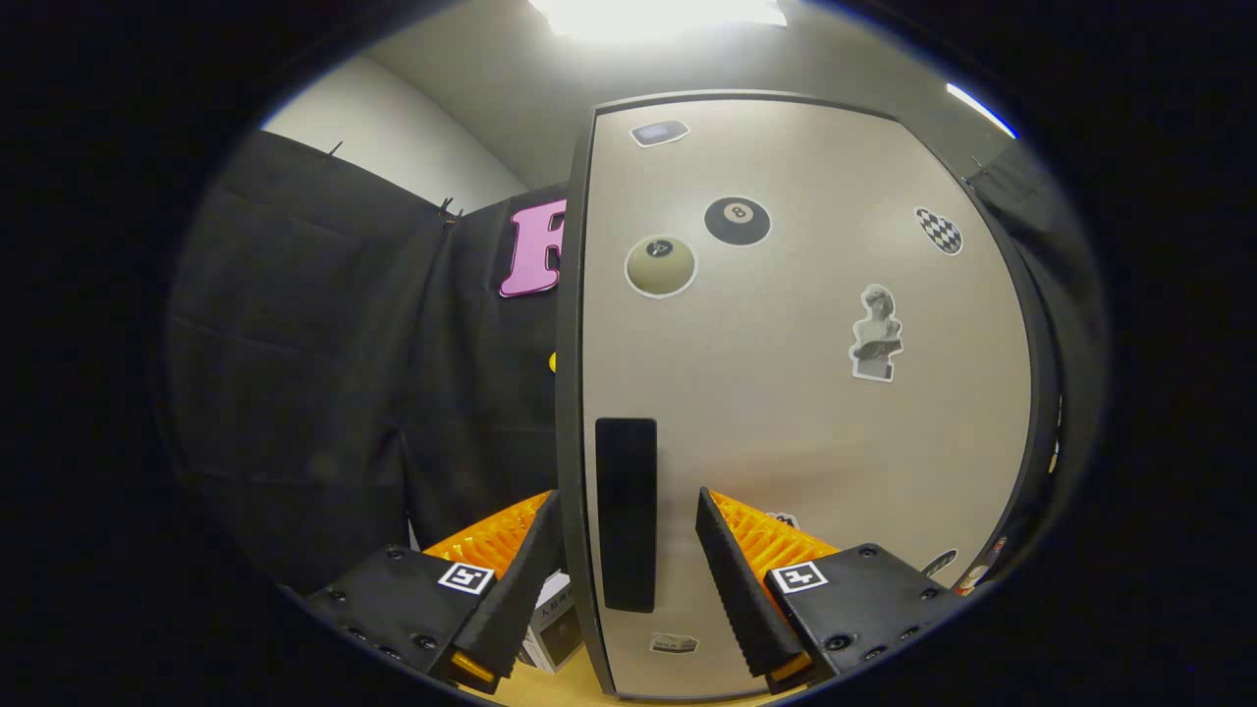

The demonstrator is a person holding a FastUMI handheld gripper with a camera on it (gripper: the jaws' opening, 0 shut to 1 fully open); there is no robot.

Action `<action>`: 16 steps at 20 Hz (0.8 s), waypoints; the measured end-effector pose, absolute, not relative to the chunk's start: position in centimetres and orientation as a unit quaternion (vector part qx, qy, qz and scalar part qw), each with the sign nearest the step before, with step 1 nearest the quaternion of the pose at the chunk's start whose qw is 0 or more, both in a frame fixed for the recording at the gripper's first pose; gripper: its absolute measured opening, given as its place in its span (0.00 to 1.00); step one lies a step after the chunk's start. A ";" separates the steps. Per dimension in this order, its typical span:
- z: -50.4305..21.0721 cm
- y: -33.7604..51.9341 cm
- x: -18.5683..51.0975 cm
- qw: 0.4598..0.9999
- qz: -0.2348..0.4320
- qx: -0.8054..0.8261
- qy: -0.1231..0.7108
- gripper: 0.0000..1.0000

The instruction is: Open the shoe cabinet door, grab the shoes and put them into the shoe cabinet, then close the shoe cabinet door.

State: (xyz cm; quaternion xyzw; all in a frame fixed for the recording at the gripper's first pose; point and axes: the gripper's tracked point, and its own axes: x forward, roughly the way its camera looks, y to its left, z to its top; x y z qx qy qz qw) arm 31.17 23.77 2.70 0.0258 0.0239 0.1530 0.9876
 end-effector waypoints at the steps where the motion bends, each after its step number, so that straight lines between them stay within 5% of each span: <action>1: 2.2 24.1 31.2 0.987 0.156 0.022 0.031 0.87; 2: 1.7 24.2 31.5 0.987 0.154 0.018 0.038 0.86; 4: 1.0 24.1 32.0 0.988 0.146 0.011 0.045 0.62; 8: -0.2 24.3 32.6 0.989 0.138 0.006 0.059 0.49; 9: -0.3 24.4 32.6 0.989 0.135 0.000 0.059 0.37; 14: -0.4 24.4 32.2 0.985 0.157 0.000 0.068 0.17; 16: -0.3 24.3 31.7 0.983 0.170 -0.009 0.071 0.17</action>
